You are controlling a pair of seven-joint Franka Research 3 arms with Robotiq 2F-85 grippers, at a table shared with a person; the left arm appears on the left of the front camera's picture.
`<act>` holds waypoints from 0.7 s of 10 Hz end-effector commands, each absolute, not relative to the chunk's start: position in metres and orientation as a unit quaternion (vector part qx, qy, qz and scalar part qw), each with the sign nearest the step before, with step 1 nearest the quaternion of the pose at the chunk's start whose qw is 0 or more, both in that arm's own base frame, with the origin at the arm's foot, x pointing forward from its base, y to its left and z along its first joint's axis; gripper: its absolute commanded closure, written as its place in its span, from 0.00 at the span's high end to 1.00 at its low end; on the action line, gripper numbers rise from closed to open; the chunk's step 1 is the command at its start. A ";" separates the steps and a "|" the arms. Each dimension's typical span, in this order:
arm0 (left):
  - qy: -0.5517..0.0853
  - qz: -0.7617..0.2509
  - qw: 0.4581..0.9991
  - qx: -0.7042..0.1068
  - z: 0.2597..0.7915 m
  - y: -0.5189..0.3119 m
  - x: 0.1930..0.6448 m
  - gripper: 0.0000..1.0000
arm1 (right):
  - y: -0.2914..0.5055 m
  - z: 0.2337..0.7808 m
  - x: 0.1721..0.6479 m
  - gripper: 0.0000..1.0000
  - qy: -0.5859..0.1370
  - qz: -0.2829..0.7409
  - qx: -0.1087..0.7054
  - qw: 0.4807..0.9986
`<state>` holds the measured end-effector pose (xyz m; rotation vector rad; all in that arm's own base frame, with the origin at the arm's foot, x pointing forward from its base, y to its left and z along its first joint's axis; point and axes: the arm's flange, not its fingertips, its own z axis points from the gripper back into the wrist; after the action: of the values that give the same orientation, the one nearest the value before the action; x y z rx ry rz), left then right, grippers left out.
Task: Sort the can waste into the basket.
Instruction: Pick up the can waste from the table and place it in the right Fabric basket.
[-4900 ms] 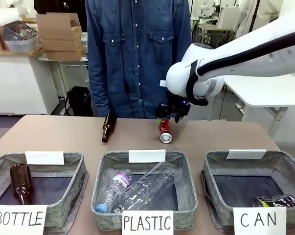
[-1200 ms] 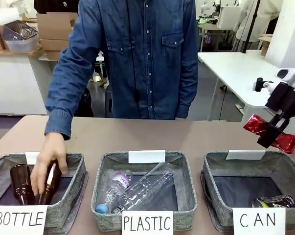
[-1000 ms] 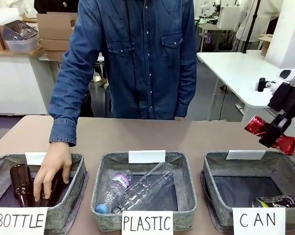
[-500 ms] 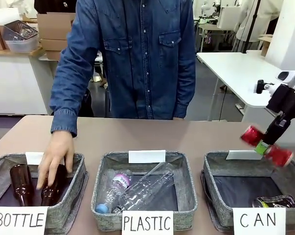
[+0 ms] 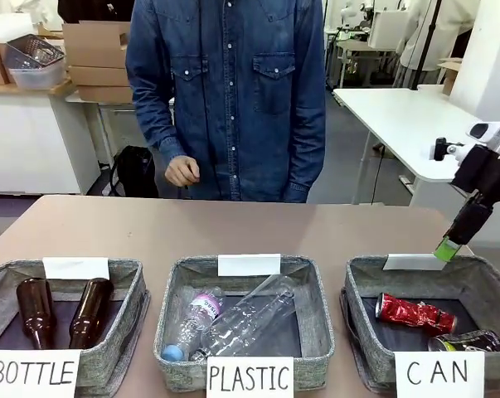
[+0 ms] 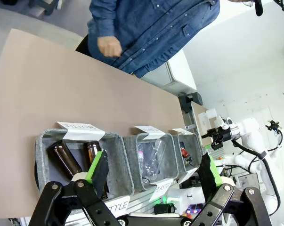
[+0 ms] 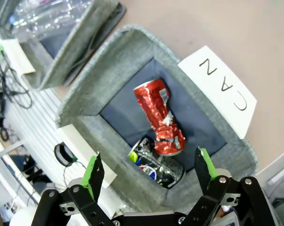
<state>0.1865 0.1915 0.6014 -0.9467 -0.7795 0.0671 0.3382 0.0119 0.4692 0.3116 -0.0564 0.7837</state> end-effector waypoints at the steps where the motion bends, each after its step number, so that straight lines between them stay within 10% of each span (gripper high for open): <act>1: -0.369 0.032 0.817 -0.441 0.601 0.191 0.187 1.00 | 0.007 0.469 0.341 1.00 -0.031 0.354 0.170 0.919; 4: -0.369 0.032 0.817 -0.441 0.601 0.191 0.187 1.00 | -0.111 0.389 0.319 1.00 -0.110 0.027 0.563 0.819; 7: -0.369 0.032 0.817 -0.441 0.601 0.191 0.187 1.00 | -0.120 0.324 0.302 1.00 -0.140 -0.008 0.693 0.707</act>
<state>0.1865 0.1916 0.6012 -0.9469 -0.7795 0.0675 0.2865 -0.1339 0.3319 1.1072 -0.0997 0.1938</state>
